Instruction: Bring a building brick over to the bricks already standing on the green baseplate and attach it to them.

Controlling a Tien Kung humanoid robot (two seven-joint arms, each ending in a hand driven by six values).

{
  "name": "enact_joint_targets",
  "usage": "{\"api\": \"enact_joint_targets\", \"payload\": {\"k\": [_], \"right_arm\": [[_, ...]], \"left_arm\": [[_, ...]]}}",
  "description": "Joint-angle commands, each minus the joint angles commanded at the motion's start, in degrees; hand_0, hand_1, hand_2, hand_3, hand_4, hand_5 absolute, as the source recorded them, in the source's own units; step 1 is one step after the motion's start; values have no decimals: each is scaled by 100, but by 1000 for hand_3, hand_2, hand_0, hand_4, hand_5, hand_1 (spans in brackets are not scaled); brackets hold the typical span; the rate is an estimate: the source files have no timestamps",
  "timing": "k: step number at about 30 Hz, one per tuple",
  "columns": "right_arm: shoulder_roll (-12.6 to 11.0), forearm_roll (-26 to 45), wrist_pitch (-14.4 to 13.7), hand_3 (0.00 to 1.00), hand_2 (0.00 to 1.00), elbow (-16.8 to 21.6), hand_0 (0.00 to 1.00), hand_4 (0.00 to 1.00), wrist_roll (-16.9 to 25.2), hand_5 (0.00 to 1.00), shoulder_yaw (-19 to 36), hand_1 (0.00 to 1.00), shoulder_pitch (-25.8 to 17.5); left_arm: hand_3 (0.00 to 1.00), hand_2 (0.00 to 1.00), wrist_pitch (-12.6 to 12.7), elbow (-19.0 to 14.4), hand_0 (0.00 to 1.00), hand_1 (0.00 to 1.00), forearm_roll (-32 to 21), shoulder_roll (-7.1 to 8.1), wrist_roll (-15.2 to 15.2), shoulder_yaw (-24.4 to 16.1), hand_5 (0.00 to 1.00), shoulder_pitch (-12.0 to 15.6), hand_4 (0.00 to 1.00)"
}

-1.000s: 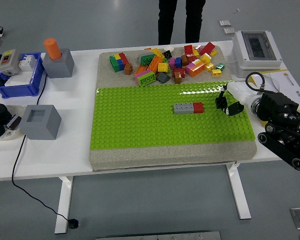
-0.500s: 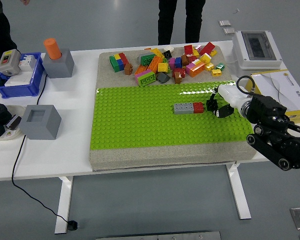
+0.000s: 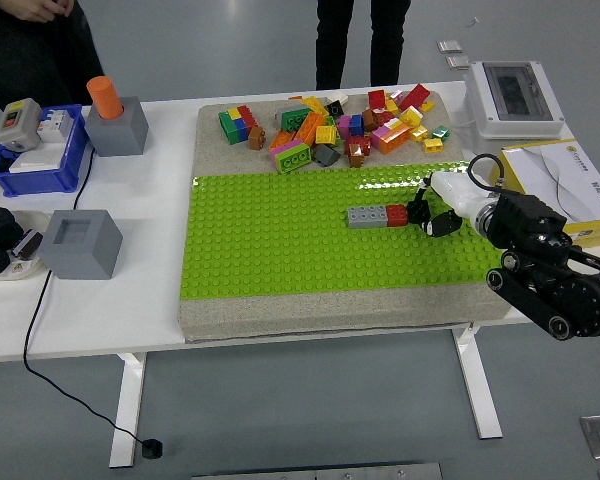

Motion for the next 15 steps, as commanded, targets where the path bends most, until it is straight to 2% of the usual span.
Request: {"api": "enact_joint_targets", "payload": {"k": [15], "right_arm": [[35,56,-60,679,879,-54,681,657,38,132,-31,800,4]], "left_arm": [[554,703,-10,0,774,763,12,5,-7,-6,749,-1,998]]}}
